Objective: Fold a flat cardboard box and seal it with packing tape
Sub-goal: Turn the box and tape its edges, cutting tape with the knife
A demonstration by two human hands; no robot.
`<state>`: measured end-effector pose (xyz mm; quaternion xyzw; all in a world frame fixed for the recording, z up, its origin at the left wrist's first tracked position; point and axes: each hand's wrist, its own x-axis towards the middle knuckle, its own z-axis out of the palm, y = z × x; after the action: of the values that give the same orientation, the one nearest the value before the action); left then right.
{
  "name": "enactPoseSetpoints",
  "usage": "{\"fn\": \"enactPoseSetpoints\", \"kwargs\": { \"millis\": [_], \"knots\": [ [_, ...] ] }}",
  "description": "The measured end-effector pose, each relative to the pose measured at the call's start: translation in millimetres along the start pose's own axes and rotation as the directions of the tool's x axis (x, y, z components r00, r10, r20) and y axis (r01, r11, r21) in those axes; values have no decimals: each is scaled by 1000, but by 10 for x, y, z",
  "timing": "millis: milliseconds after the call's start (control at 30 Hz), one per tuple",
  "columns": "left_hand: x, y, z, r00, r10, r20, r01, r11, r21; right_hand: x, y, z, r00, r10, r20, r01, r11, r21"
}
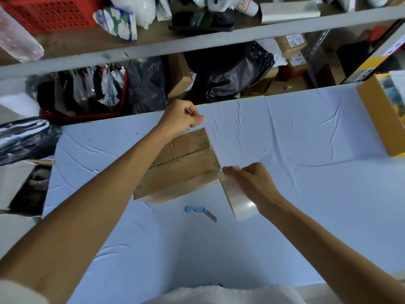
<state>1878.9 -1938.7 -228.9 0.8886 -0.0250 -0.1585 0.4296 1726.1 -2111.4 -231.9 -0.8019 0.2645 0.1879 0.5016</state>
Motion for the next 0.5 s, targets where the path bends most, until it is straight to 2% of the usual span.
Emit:
{"fn": "enactPoseSetpoints", "kwargs": {
  "millis": [367,500],
  "knots": [
    [39,-41,17,997,-65,51,62,997,54,65,24,10,1000,9,18,-9,1000,-6],
    [64,-90,30,983,-157,93,150,986,75,75,26,2,1000,7,30,-6,1000,-6]
  ]
}}
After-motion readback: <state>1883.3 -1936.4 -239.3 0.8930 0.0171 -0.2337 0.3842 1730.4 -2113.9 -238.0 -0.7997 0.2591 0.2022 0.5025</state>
